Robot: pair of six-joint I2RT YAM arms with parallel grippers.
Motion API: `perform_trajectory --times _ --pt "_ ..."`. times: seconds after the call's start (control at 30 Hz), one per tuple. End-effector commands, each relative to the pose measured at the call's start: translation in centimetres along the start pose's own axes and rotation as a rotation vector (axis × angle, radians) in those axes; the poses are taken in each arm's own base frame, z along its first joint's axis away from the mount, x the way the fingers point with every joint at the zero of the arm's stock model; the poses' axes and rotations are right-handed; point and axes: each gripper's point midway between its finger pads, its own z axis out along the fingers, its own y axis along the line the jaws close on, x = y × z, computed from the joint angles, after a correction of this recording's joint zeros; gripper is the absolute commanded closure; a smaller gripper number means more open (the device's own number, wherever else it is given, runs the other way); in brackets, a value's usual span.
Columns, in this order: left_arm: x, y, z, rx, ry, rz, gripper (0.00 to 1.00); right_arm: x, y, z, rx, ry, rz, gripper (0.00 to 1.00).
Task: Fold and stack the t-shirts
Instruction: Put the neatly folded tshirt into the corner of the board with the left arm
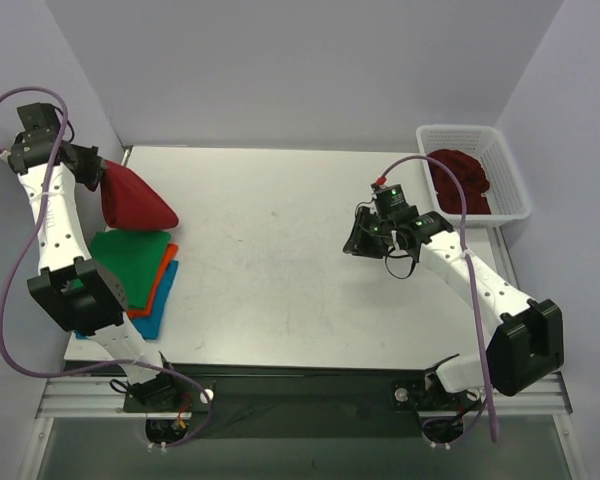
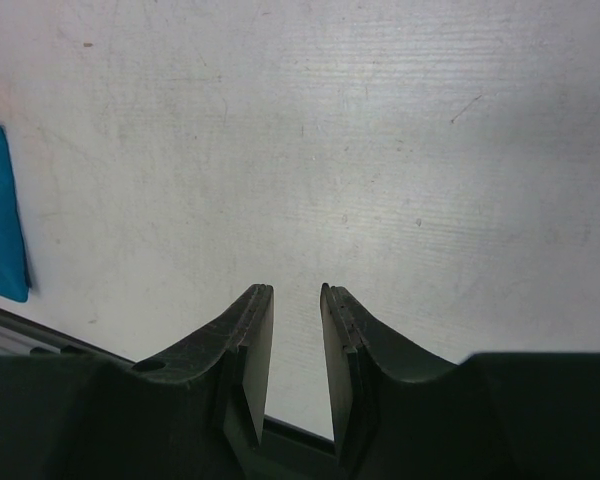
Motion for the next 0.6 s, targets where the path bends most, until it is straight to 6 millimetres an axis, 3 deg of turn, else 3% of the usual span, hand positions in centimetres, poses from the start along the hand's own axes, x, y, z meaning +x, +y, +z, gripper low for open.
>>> perform_trajectory --times 0.0,0.5,0.57 --pt "-2.1 -2.0 -4.5 0.115 -0.061 -0.009 1.0 0.0 0.2 -1.5 0.001 -0.021 -0.007 0.73" --pt "-2.2 0.9 -6.7 0.144 -0.051 -0.034 1.0 0.8 0.1 -2.3 -0.004 -0.028 -0.011 0.73" --pt "-2.3 2.3 -6.2 0.115 -0.047 -0.041 1.0 1.2 0.0 -2.2 0.0 -0.023 -0.014 0.73"
